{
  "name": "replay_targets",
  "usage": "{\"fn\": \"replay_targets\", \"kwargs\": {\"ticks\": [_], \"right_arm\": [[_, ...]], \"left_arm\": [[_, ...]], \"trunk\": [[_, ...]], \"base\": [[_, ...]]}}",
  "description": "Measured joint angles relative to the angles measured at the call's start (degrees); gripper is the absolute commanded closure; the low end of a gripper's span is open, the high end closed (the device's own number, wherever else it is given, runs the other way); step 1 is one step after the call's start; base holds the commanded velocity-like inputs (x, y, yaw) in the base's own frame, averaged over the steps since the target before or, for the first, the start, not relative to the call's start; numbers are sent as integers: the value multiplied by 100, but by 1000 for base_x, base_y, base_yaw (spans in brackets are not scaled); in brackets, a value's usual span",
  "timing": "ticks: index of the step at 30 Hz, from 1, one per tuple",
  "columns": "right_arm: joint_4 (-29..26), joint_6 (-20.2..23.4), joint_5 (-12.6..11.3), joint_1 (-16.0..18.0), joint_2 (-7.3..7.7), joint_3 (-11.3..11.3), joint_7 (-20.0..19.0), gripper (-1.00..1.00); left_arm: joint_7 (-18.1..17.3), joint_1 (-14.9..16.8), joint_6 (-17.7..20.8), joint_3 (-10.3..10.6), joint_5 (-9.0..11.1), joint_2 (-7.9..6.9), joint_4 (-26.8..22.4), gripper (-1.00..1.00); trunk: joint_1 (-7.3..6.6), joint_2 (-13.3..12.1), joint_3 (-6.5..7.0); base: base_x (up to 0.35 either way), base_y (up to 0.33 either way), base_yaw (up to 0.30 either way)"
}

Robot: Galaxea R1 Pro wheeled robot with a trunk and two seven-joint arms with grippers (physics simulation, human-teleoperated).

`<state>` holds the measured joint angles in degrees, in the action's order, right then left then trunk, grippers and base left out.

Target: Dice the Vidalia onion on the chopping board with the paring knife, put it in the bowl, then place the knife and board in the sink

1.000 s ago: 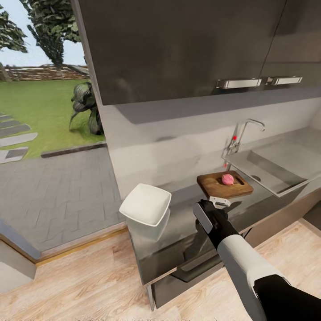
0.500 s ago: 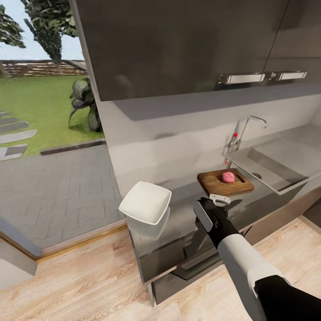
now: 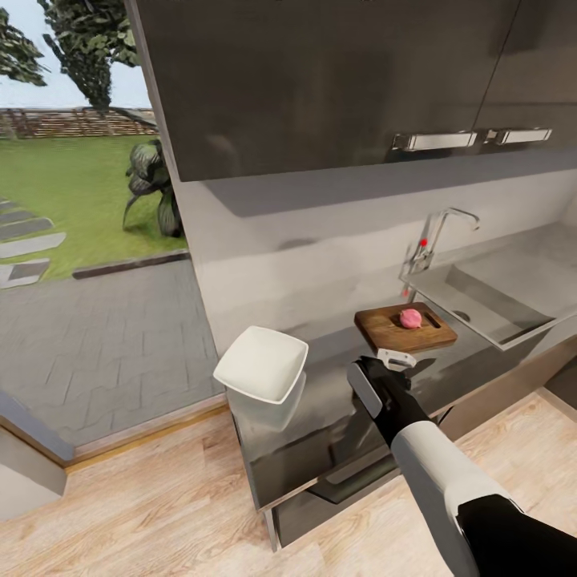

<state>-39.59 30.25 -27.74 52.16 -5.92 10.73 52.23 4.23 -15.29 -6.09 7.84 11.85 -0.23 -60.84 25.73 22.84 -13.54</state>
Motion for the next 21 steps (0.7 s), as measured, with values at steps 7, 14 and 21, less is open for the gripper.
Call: {"fn": "replay_targets", "kwargs": {"ticks": [7,14,21], "right_arm": [[-10,-44,-117,2,13,1,12,-100],[-8,-57,-129,2,14,1,8,-100],[-40,-15,-141,0,31,-12,3,-100]], "left_arm": [[0,0,0,0,0,0,0,-100],[0,0,0,0,0,0,0,-100],[0,0,0,-1,0,0,6,-100]], "trunk": [[0,0,0],[0,0,0],[1,-2,0]], "base": [[0,0,0],[0,0,0],[0,0,0]]}}
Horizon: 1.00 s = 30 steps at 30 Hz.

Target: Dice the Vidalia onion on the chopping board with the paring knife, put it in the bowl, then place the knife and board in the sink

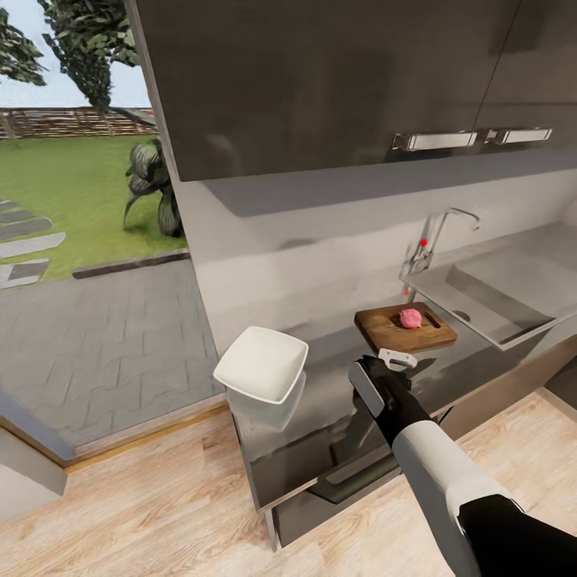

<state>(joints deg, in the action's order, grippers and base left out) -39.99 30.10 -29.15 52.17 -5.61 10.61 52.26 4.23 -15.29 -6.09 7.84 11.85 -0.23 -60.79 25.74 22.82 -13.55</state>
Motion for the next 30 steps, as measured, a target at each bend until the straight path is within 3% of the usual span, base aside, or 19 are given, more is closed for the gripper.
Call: {"fn": "replay_targets", "kwargs": {"ticks": [9,16,26,30], "right_arm": [[-173,201,-38,-5,50,-11,-15,-100],[-356,301,-344,-10,97,-8,-22,-100],[-512,357,-393,-9,100,-7,-33,-100],[-546,372,-401,-10,118,-13,-232,-100]], "left_arm": [[0,0,0,0,0,0,16,-100],[0,0,0,-1,0,0,20,-100],[0,0,-1,-1,0,0,20,-100],[0,0,0,0,0,0,20,-100]], "trunk": [[1,-1,-1],[1,-1,-1],[1,-1,-1],[1,-1,-1]], "base": [[0,0,0],[0,0,0],[0,0,0],[0,0,0]]}}
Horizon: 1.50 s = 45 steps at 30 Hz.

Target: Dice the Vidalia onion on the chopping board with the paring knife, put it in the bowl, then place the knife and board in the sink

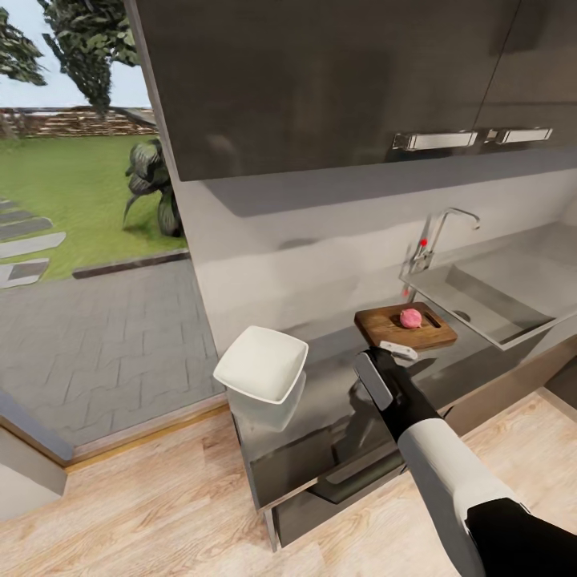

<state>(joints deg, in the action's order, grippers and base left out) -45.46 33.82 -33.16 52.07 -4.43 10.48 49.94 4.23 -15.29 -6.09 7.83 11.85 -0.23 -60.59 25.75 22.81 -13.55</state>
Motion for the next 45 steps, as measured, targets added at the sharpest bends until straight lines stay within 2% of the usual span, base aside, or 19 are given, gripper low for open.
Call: {"fn": "replay_targets", "kwargs": {"ticks": [4,9,14,45], "right_arm": [[-8,105,-196,0,169,4,-297,-100],[-7,221,-592,0,353,6,-477,-100],[-6,238,-721,0,435,8,-506,-100],[84,232,-751,0,457,17,-520,-100]], "left_arm": [[0,0,0,-1,0,0,0,-100],[0,0,0,-1,0,0,3,-100],[0,0,0,-2,0,0,7,-100],[0,0,-6,-4,0,0,1,-100]], "trunk": [[0,0,0],[0,0,0],[0,0,0],[0,0,0]], "base": [[0,0,0],[0,0,0],[0,0,0],[-20,-11,0]]}}
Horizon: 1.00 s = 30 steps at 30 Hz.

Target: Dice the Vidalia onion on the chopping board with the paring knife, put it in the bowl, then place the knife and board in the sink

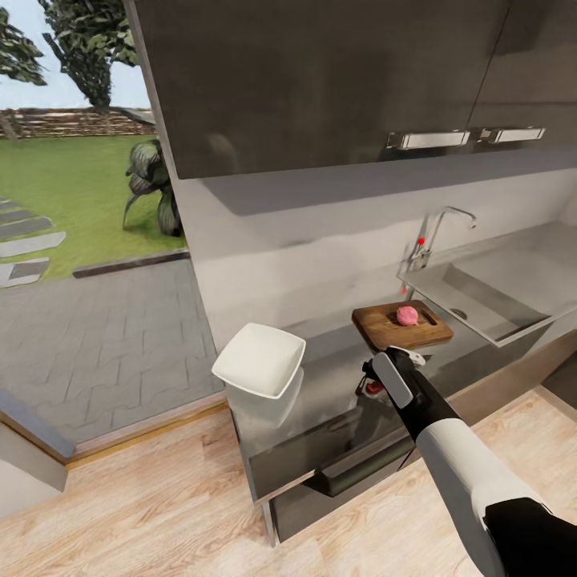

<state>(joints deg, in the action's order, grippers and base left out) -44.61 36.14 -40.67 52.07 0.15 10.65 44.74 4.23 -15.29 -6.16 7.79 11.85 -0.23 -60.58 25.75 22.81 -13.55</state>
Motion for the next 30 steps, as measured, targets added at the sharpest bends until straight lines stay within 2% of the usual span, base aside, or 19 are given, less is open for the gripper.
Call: {"fn": "replay_targets", "kwargs": {"ticks": [25,28,30], "right_arm": [[94,-59,11,2,-11,8,-17,-100],[143,-126,211,4,-106,14,29,-100],[154,-129,281,3,-120,13,21,-100]], "left_arm": [[0,0,0,3,0,0,3,-100],[0,-1,-3,4,0,-7,-16,-100],[0,-1,-3,4,0,-7,-16,-100]], "trunk": [[-2,3,1],[-1,3,3],[-2,3,3]], "base": [[0,0,0],[0,0,0],[0,0,0]]}}
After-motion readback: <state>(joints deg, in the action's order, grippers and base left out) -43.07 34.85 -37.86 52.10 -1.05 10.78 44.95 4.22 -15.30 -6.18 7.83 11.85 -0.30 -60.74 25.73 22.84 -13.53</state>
